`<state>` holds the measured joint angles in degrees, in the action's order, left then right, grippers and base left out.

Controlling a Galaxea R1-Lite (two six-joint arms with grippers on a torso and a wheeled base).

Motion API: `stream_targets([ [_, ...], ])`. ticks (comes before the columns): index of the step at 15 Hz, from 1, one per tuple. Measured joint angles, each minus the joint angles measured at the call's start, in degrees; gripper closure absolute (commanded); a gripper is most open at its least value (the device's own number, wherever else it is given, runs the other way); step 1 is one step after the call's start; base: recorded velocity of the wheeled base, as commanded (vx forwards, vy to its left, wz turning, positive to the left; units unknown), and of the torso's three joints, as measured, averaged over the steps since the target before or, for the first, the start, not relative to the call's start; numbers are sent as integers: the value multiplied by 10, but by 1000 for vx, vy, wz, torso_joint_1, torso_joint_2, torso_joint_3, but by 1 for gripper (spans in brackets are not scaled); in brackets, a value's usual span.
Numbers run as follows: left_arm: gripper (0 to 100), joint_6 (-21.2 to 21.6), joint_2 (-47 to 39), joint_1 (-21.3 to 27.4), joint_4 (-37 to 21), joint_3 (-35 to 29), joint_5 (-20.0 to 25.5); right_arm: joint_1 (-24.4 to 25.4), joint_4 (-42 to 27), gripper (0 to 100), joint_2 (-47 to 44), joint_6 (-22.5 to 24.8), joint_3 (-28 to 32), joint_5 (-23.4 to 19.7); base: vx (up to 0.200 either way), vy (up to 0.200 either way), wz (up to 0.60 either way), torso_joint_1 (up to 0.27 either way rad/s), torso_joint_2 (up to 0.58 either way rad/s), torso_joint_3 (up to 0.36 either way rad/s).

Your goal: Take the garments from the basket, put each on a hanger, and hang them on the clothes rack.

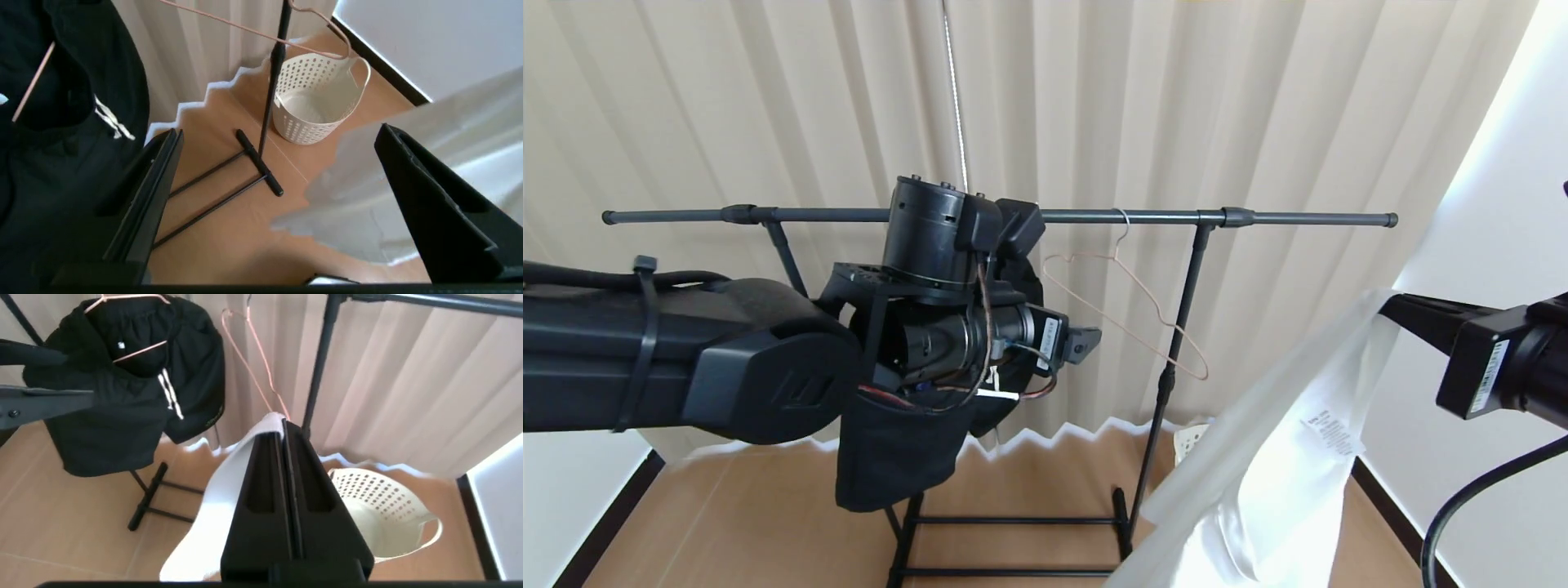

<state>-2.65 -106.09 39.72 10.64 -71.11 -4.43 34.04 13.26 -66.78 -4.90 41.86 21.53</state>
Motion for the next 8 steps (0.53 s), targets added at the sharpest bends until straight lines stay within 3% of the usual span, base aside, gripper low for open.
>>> stream_targets([
  [8, 0, 0, -60, -1, 0, -42, -1, -148, -28, 100, 20, 51, 2, -52, 0, 0, 0, 0, 0, 0],
])
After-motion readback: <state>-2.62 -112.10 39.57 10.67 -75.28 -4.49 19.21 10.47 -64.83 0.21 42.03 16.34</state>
